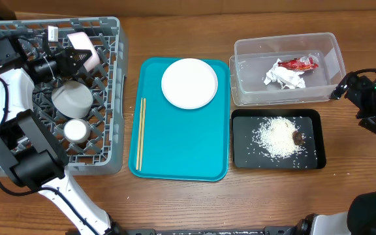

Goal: Sort waste into correct bins and load items into the dishwasher
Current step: 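Carry the pink-rimmed bowl into the dish rack and release it, then move the left gripper over the wooden chopsticks on the teal tray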

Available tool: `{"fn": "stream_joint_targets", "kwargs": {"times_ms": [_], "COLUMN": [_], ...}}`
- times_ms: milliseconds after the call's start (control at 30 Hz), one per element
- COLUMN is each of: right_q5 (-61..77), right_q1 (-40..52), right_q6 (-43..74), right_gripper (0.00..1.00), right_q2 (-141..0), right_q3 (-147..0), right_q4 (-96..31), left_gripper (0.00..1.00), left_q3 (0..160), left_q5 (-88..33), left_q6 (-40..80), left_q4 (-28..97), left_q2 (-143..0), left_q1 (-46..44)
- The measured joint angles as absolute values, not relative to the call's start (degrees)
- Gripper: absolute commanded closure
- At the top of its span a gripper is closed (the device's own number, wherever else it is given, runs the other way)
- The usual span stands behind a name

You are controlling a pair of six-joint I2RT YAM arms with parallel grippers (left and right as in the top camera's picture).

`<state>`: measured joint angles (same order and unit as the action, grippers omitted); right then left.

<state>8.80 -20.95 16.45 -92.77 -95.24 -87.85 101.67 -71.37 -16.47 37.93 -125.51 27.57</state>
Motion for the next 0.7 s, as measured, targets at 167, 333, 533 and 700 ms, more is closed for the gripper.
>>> {"fn": "stream_joint_targets", "kwargs": {"times_ms": [167, 333, 533, 700], "right_q5": [8.8, 8.8, 8.8, 8.8], "right_q1": [-20.9, -21.0, -21.0, -21.0], "right_q6": [16.4, 16.5, 16.4, 16.5], "right_gripper": [0.0, 0.0, 0.0, 0.0], "right_q2": [-92.8, -92.8, -92.8, -92.8], "right_q3": [-95.2, -95.2, -95.2, -95.2], "right_q4": [-88.0, -88.1, -88.1, -88.3], "left_gripper": [0.84, 0.21, 0.0, 0.0], "left_q3": [101.7, 101.7, 101.7, 101.7], "left_q5": [-72.5, -71.8, -72.4, -72.8], "left_q6": [-16.5, -14.8, -10.0, -9.1], "left_q4": [38.6, 40.4, 41.2, 42.9], "left_q2": [-125.9, -126.0, -126.3, -126.0], "left_q1": [28.2, 31.1, 37.0, 39.0]}}
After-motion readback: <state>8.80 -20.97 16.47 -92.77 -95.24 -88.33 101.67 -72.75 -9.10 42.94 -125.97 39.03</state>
